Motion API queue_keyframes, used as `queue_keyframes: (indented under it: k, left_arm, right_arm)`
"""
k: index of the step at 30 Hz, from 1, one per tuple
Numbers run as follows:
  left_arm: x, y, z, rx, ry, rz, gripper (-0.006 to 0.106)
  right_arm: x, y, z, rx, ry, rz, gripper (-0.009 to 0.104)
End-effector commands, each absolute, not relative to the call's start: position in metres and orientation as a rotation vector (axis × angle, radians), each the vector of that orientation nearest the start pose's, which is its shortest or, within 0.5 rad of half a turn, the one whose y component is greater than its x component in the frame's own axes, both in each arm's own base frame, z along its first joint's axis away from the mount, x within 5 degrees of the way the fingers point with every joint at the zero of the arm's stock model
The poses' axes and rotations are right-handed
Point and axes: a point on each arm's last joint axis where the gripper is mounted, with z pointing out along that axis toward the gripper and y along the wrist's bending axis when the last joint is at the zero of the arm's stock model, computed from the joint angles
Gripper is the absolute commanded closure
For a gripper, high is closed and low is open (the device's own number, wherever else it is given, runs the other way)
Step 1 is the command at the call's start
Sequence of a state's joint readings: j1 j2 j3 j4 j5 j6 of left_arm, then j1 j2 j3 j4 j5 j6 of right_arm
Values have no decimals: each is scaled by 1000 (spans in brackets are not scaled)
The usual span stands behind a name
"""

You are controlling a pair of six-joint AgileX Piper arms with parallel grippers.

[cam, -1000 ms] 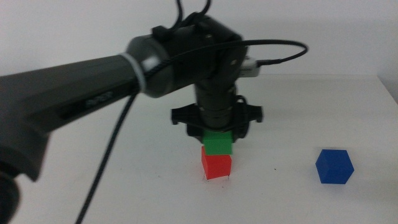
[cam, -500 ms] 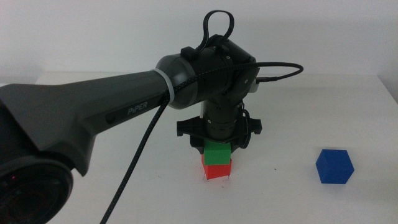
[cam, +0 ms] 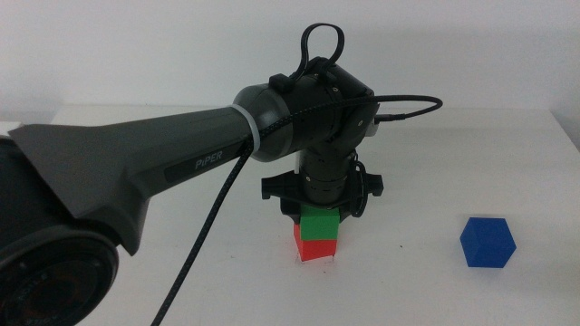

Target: Stack red cubes first, then green, then blue cubes in a specific spot.

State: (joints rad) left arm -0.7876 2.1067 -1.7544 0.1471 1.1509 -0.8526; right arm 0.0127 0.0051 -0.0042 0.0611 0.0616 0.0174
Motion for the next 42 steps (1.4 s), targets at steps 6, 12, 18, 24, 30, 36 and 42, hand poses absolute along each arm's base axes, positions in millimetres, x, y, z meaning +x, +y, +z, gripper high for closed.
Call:
queue_keyframes:
  k: [6,12,18,24,30,36,42]
  left_arm:
    - [324,-305,200,-16,2931,-17,6]
    - [321,-303,231,5,2884,-112,7]
    - [297,-278,310,194,2781,-174,7]
    - [239,-227,412,496,2521,-313,7]
    - [153,-152,428,786,2265,-417,7]
    - [98,-102,421,748,2106,-537,7]
    - [90,-95,424,754,2084,-544,7]
  right_arm:
    - [56,1,208,37,1538,56,2]
    - [56,1,208,37,1538,56,2]
    - [56,1,208,37,1538,56,2]
    - [56,1,208,37,1538,56,2]
    - [56,1,208,37,1538,56,2]
    - [56,1,208,37,1538,56,2]
    - [56,1,208,37,1538,56,2]
